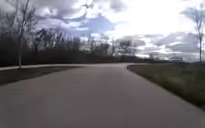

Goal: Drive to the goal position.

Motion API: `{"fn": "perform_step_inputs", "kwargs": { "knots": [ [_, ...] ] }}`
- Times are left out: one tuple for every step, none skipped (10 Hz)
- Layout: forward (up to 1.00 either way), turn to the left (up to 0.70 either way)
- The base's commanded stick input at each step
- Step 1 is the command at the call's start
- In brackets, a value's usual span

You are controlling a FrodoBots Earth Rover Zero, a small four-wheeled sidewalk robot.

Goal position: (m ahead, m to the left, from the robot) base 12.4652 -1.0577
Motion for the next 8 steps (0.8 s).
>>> {"fn": "perform_step_inputs", "kwargs": {
  "knots": [
    [1.0, 0.0],
    [1.0, 0.0],
    [1.0, -0.01],
    [1.0, -0.02],
    [1.0, -0.24],
    [1.0, -0.4],
    [1.0, -0.4],
    [1.0, -0.4]
  ]
}}
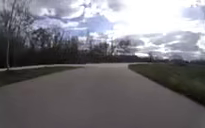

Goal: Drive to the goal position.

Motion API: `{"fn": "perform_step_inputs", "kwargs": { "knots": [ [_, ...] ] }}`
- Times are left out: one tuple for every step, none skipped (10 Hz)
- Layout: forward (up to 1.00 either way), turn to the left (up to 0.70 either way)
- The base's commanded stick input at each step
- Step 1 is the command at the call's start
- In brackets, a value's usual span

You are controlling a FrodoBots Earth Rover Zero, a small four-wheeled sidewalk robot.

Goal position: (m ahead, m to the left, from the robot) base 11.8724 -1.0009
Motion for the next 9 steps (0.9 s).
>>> {"fn": "perform_step_inputs", "kwargs": {
  "knots": [
    [1.0, -0.37],
    [1.0, -0.01],
    [1.0, 0.0],
    [1.0, 0.0],
    [1.0, 0.0],
    [1.0, 0.0],
    [1.0, 0.0],
    [1.0, 0.0],
    [1.0, 0.0]
  ]
}}
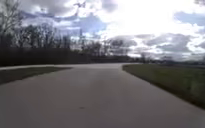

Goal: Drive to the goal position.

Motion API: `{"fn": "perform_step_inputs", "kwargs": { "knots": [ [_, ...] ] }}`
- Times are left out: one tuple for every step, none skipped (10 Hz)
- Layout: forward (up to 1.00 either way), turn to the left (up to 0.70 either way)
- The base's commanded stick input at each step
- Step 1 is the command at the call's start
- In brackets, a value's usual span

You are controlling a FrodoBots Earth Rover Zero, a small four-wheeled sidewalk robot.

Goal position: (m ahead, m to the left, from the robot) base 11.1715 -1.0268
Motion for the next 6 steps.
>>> {"fn": "perform_step_inputs", "kwargs": {
  "knots": [
    [1.0, 0.0],
    [1.0, 0.0],
    [1.0, 0.0],
    [1.0, 0.0],
    [1.0, 0.0],
    [1.0, -0.09]
  ]
}}
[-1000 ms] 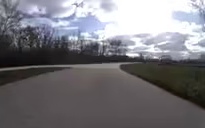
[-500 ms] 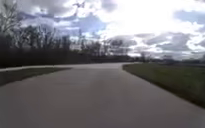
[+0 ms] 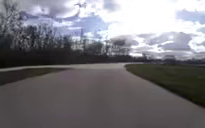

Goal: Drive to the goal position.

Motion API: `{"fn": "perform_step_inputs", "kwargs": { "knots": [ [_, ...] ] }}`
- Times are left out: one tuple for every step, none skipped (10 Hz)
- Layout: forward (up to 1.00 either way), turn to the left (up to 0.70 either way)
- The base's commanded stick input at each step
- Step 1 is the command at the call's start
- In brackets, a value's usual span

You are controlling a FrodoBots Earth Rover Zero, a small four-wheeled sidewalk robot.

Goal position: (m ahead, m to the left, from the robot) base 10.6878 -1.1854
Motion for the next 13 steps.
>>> {"fn": "perform_step_inputs", "kwargs": {
  "knots": [
    [1.0, -0.38],
    [1.0, -0.4],
    [1.0, -0.4],
    [1.0, -0.13],
    [1.0, 0.0],
    [1.0, 0.0],
    [1.0, 0.0],
    [1.0, 0.0],
    [1.0, 0.0],
    [1.0, 0.0],
    [1.0, 0.0],
    [1.0, 0.0],
    [1.0, 0.0]
  ]
}}
